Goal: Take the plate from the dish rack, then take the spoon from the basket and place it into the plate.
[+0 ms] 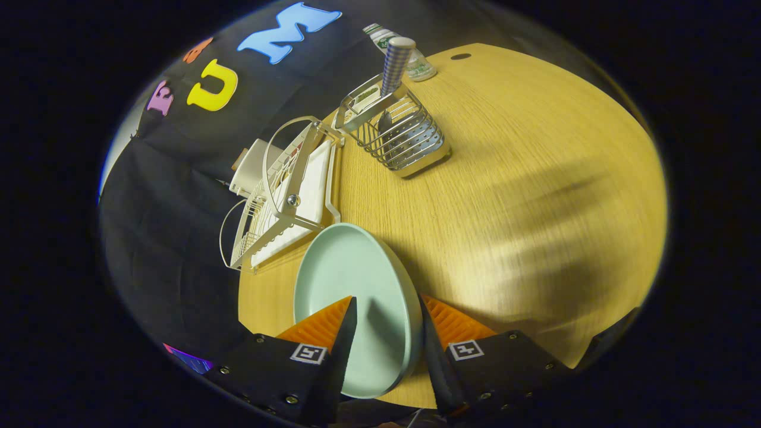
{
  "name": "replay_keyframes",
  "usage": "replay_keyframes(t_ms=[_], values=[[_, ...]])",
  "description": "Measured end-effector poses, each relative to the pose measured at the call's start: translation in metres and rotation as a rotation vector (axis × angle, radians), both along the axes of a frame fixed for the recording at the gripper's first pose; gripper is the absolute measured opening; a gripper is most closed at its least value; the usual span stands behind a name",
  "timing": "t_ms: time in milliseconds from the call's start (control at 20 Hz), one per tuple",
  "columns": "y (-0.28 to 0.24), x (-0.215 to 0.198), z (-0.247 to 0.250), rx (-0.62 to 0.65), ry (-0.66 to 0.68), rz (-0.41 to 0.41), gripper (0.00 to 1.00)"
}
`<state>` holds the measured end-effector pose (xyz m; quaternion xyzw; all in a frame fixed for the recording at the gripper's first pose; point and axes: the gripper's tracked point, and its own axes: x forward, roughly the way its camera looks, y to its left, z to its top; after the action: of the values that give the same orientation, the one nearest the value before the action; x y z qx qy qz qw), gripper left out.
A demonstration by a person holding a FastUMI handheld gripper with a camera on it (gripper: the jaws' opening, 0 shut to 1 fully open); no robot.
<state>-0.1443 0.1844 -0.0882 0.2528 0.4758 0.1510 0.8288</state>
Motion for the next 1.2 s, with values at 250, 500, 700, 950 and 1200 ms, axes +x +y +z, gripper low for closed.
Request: replay_keyframes(t_ms=[250,500,700,950,1200], values=[[-0.046,0.022,0.058,-0.154,-0.254,-0.048,0.6],[-0.077,0.045,0.136,-0.201,-0.512,-0.11,0.6],[-0.092,0.053,0.201,-0.259,-0.77,-0.126,0.6],[-0.101,0.064,0.236,-0.394,-0.971,-0.134,0.6],[-0.095,0.077,0.228,-0.361,-0.981,-0.181,0.6]])
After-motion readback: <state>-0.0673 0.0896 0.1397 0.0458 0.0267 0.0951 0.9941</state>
